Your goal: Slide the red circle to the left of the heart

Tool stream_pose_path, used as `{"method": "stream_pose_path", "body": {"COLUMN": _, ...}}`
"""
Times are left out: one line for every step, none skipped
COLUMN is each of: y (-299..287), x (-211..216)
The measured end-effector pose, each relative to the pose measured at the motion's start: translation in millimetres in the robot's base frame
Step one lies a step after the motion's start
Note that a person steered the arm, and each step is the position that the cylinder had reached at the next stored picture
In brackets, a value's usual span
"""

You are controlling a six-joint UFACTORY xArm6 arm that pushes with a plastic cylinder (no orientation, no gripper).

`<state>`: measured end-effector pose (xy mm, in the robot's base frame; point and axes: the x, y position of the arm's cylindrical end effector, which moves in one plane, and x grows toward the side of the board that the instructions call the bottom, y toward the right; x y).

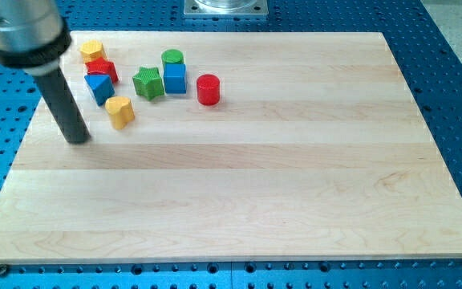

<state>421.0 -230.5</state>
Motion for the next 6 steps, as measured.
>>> {"method": "stream_pose_path", "body": {"y": 83.9, "x": -20.2}}
{"method": "stream_pose_path", "body": {"y": 181.5, "x": -26.8}}
{"method": "stream_pose_path", "body": {"y": 142.2, "x": -60.0}}
{"method": "stream_pose_path", "body": {"y": 181.7, "x": -99.8}}
{"method": "stream_pose_path", "body": {"y": 254.0, "x": -56.9}}
{"method": "stream_pose_path", "body": {"y": 253.7, "x": -58.5}}
